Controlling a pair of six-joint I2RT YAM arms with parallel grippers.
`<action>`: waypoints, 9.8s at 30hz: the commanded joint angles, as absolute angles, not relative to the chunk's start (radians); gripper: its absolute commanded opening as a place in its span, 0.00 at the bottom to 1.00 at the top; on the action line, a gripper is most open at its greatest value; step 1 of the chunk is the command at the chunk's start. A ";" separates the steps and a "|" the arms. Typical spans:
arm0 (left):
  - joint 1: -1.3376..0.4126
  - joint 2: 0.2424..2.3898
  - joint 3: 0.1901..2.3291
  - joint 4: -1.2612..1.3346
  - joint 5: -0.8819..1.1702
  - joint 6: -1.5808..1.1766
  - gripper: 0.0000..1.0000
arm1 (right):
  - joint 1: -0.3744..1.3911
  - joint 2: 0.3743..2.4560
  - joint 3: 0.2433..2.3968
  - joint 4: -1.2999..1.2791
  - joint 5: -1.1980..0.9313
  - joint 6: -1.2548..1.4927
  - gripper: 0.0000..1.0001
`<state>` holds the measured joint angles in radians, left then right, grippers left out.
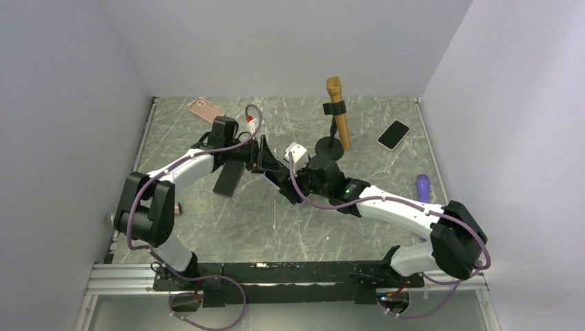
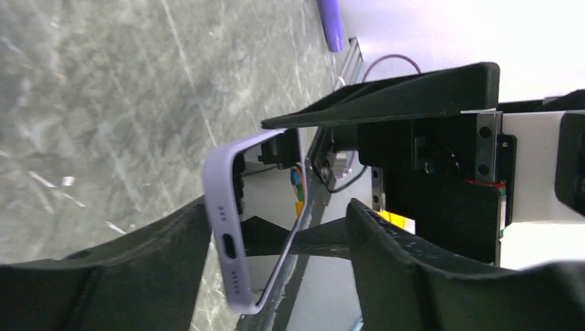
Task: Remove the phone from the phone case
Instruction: Pick up the phone at the center of the board, then remove the phone case from the phone.
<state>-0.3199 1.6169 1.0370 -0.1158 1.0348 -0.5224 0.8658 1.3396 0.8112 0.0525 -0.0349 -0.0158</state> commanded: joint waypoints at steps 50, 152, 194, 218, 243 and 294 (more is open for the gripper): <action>-0.425 0.657 0.225 0.971 0.148 -1.393 0.00 | 0.707 1.244 0.505 1.228 -0.377 1.239 0.73; -0.491 0.829 0.738 -0.105 1.157 -0.438 0.08 | 0.506 1.092 0.713 0.696 -1.118 0.985 0.00; -0.418 0.964 0.789 -0.091 0.779 -0.419 0.23 | 0.530 1.164 0.812 1.224 -1.046 1.493 0.00; -0.506 0.504 0.337 0.606 0.605 -1.074 0.99 | 0.613 1.050 0.698 0.880 -0.499 1.140 0.00; -0.507 0.675 0.411 0.669 0.647 -1.033 0.34 | 0.662 1.056 0.688 0.902 -0.492 1.127 0.00; -0.357 0.985 0.101 1.463 0.599 -1.257 0.00 | 0.669 1.215 0.726 1.632 -0.487 1.825 0.00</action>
